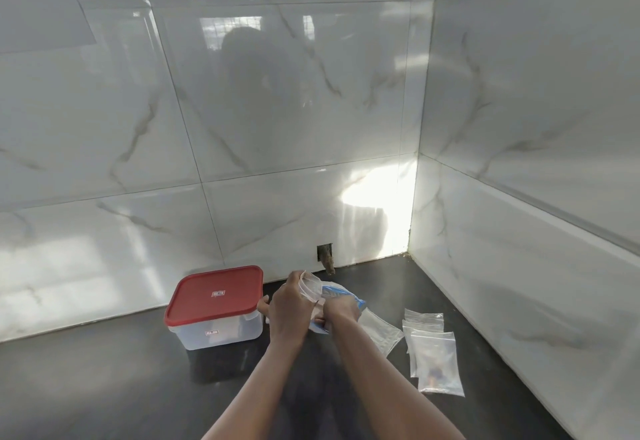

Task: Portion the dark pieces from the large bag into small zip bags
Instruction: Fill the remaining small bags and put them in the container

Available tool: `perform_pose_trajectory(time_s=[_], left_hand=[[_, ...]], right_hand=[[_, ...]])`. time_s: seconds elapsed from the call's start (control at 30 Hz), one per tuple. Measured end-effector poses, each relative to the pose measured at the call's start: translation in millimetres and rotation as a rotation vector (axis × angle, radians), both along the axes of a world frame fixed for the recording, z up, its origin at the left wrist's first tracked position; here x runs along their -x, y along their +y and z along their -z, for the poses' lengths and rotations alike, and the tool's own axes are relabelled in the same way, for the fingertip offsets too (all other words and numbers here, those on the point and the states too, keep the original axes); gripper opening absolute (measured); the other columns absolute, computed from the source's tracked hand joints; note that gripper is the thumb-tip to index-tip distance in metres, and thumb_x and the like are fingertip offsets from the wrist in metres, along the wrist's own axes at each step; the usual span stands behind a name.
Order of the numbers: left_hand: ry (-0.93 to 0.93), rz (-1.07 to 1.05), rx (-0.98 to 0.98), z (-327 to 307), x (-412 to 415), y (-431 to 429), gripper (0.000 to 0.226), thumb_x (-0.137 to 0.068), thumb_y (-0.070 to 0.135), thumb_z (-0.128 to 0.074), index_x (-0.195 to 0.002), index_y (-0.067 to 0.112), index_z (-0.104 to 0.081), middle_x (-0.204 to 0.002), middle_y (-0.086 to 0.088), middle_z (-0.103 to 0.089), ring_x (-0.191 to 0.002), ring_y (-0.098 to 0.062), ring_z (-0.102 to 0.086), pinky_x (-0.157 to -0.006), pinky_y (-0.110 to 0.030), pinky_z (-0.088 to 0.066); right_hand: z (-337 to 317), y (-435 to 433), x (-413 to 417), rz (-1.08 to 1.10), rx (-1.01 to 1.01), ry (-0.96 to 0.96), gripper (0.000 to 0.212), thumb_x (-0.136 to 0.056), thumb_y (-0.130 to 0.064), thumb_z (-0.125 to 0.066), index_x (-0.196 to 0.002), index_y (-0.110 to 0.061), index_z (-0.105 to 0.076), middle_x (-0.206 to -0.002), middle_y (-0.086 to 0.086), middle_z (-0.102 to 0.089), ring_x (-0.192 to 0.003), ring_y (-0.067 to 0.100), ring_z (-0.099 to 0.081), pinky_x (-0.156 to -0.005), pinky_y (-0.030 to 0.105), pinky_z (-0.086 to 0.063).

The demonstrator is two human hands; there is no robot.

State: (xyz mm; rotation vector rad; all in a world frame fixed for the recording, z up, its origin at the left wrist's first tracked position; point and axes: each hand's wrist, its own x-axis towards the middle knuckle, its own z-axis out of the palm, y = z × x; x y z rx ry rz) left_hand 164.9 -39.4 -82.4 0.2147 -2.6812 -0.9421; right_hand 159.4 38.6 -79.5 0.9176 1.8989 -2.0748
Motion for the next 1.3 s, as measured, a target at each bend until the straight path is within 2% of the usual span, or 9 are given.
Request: perform_pose_trajectory(time_s=[0.13,0.2,0.3,0.47,0.57,0.77,0.9,1.13,1.3], left_hand=[[0.033,-0.028,-0.043,-8,-7,-3,0.031,-0.087,0.026,-0.055,-0.118,0.024,-0.056,-0.097,0.001,-0.069,-0.099,-0.021,-0.060,-0.098,-0.038,-0.024],[0.044,-0.042,-0.042,-11,-9,-5,0.033,-0.086,0.025,-0.057,-0.119,0.024,-0.056,-0.097,-0.001,-0.069,-0.099,-0.023,-0.060,-0.096,-0.037,-0.024],[0.060,-0.033,-0.052,-12,-14,-9,0.033,-0.086,0.019,-0.056,-0.119,0.022,-0.056,-0.092,-0.003,-0.069,-0.096,-0.025,-0.060,-0.094,-0.035,-0.023],[0.100,-0.038,-0.038,-8,-19,-13,0.030,-0.089,0.017,-0.052,-0.118,0.022,-0.057,-0.093,-0.004,-0.069,-0.094,-0.026,-0.060,-0.079,-0.028,-0.014],[0.093,-0.040,-0.044,-2,-17,-16,0.032,-0.088,0.014,-0.052,-0.118,0.021,-0.057,-0.093,-0.004,-0.070,-0.093,-0.027,-0.061,-0.077,-0.028,-0.015],[0.116,-0.055,-0.078,-2,-9,-18,0.028,-0.086,0.017,-0.058,-0.114,0.022,-0.060,-0.091,-0.005,-0.070,-0.093,-0.029,-0.061,-0.082,-0.031,-0.026],[0.128,-0.007,-0.105,0,-5,-26,0.030,-0.083,0.015,-0.063,-0.113,0.019,-0.061,-0.094,-0.010,-0.070,-0.094,-0.035,-0.063,-0.083,-0.035,-0.041],[0.139,0.038,-0.135,4,-4,-35,0.037,-0.082,0.011,-0.064,-0.118,0.014,-0.059,-0.104,-0.012,-0.068,-0.100,-0.034,-0.061,-0.084,-0.036,-0.044],[0.139,0.107,-0.164,2,-3,-31,0.044,-0.080,0.017,-0.070,-0.121,0.013,-0.055,-0.109,-0.008,-0.064,-0.103,-0.028,-0.058,-0.085,-0.032,-0.042]], right_hand=[[-7,20,-6,-0.023,-0.207,0.046,0.026,-0.087,0.009,-0.049,-0.112,0.004,-0.054,-0.063,0.006,-0.049,-0.087,0.033,-0.071,-0.080,0.038,-0.058],[-12,23,-8,-0.026,-0.236,0.061,0.022,-0.083,0.012,-0.053,-0.102,0.001,-0.053,-0.063,0.008,-0.052,-0.093,0.035,-0.070,-0.083,0.041,-0.057],[-16,31,-10,0.026,-0.218,0.051,0.022,-0.078,0.012,-0.055,-0.073,-0.006,-0.044,-0.095,0.018,-0.064,-0.090,0.036,-0.070,-0.078,0.042,-0.059],[-22,44,-17,0.043,-0.191,0.073,0.030,-0.090,0.008,-0.044,-0.066,-0.009,-0.037,-0.072,0.008,-0.047,-0.045,0.023,-0.057,-0.031,0.020,-0.044],[-22,47,-17,0.030,-0.188,0.080,0.022,-0.087,0.008,-0.044,-0.068,-0.004,-0.045,-0.073,0.013,-0.055,-0.042,0.025,-0.058,-0.036,0.024,-0.048],[-32,68,-16,-0.102,-0.262,0.054,0.021,-0.085,0.011,-0.048,-0.069,-0.002,-0.052,-0.034,0.003,-0.051,-0.036,0.017,-0.055,-0.052,0.030,-0.055],[-47,85,-16,-0.229,-0.292,0.018,0.021,-0.088,0.015,-0.041,-0.085,0.012,-0.062,-0.060,0.014,-0.052,-0.022,0.015,-0.049,-0.030,0.020,-0.045],[-86,106,-28,-0.323,-0.240,0.128,0.031,-0.091,0.017,-0.041,-0.065,0.004,-0.054,-0.061,0.012,-0.050,-0.029,0.014,-0.050,-0.034,0.016,-0.047],[-103,97,-33,-0.345,-0.192,0.203,0.024,-0.090,0.016,-0.044,-0.079,0.009,-0.063,-0.062,0.011,-0.052,-0.037,0.013,-0.052,-0.039,0.016,-0.049]])
